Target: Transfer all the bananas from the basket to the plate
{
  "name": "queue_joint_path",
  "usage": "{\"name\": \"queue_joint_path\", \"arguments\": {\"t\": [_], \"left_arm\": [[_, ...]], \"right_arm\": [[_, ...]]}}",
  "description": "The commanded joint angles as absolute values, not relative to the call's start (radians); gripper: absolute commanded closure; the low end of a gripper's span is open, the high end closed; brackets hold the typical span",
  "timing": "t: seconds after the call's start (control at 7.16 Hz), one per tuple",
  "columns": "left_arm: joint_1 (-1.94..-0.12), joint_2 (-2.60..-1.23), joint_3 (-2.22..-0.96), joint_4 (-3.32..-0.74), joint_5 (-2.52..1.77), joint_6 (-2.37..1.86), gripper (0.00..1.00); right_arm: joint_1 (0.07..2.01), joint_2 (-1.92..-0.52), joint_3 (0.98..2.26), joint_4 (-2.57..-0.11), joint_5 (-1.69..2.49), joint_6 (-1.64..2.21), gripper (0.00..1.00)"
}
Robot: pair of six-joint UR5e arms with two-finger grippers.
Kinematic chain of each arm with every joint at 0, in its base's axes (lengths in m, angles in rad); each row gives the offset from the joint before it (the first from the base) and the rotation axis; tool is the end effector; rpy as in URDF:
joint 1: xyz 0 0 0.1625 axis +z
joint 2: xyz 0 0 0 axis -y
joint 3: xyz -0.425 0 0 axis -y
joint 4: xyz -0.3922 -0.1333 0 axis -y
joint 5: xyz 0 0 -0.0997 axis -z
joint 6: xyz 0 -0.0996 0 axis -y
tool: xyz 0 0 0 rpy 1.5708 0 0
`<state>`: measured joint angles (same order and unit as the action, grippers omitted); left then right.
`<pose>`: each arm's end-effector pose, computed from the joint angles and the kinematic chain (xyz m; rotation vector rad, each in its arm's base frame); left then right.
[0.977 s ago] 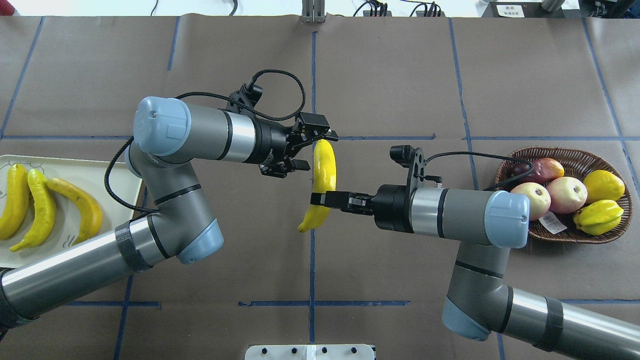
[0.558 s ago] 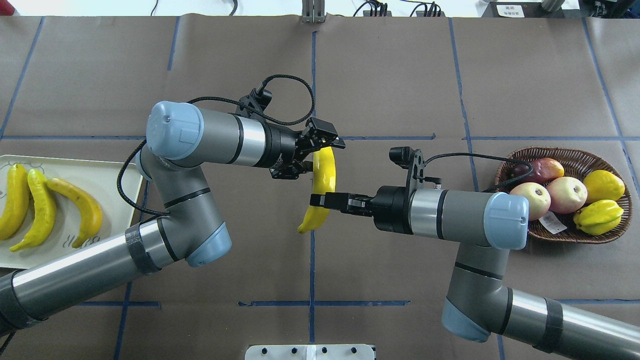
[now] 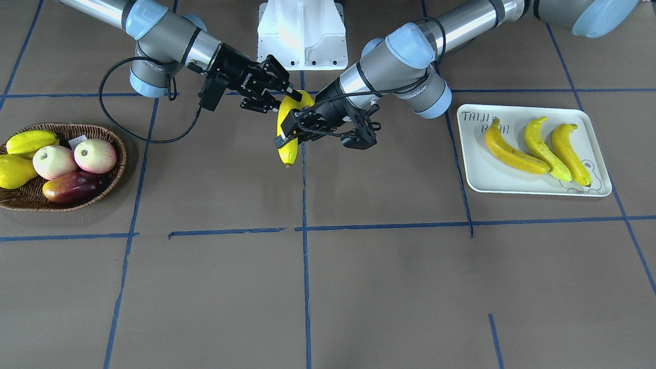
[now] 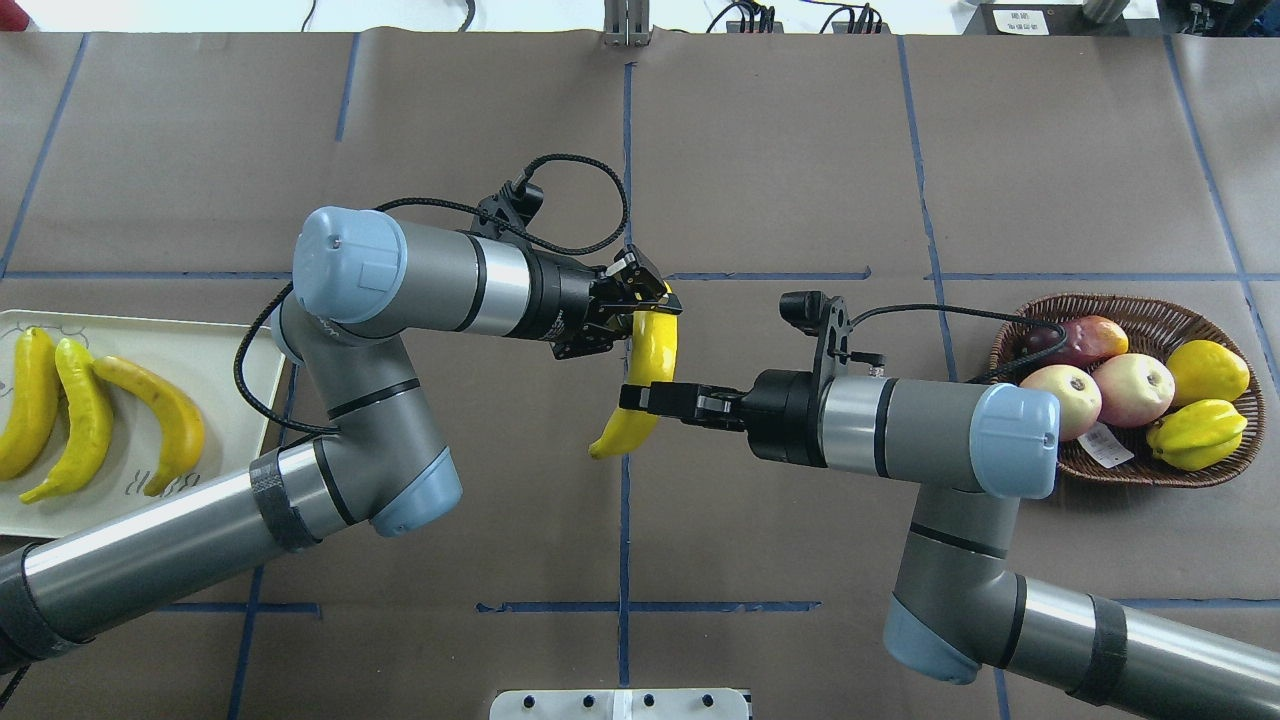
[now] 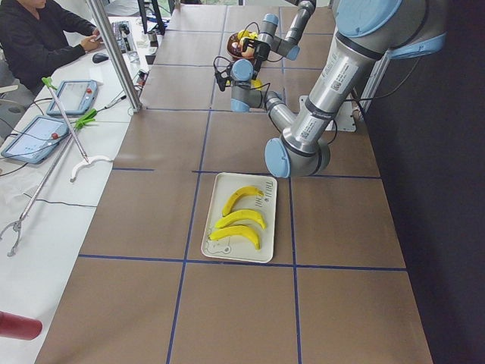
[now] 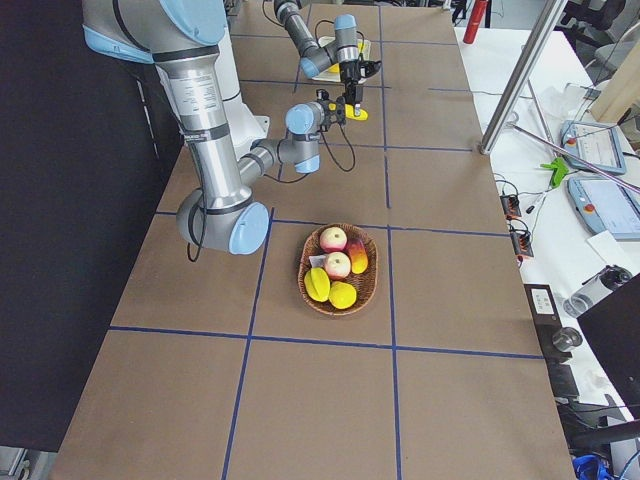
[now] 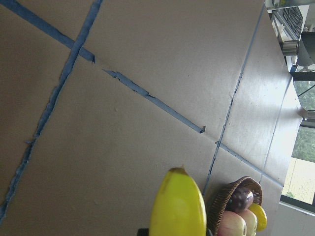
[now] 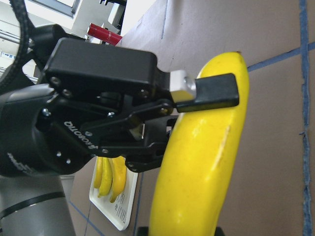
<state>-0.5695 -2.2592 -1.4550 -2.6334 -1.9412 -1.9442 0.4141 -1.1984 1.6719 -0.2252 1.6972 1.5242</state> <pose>0.5252 -0.4517 0.1727 -0.1248 1.6426 -0.4201 -0.4778 -0.3419 0.2586 0.3278 -1.7897 0.1453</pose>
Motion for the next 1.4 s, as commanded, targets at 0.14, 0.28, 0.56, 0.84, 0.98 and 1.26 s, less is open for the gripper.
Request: {"name": "queue_joint_path", "arguments": {"t": [0.14, 0.28, 0.56, 0.84, 0.98, 1.26], "left_arm": [[-0.578, -2.258, -1.456, -2.632, -1.942, -1.948, 1.00], [-0.581, -2.258, -1.459, -2.629, -1.944, -1.947, 1.00], [-0.615, -2.222, -1.468, -2.623, -1.957, -1.942, 1.00], [-0.752, -2.124, -1.476, -2.622, -2.154, -1.928, 1.00], [-0.822, -2.065, -1.495, -2.623, -2.180, -1.922, 1.00], [-0.900, -1.963, -1.570, -2.622, -2.223, -1.835, 1.00]], "right_arm": [[0.422, -1.200, 1.686, -0.225, 1.687, 1.525, 0.00], [0.423, -1.204, 1.690, -0.225, 1.689, 1.525, 0.00], [0.448, -1.216, 1.692, -0.227, 1.698, 1.525, 0.00], [0.529, -1.259, 1.697, -0.248, 1.753, 1.525, 0.00], [0.605, -1.262, 1.704, -0.306, 1.834, 1.525, 0.00], [0.887, -1.262, 1.723, -0.478, 2.192, 1.523, 0.00]]}}
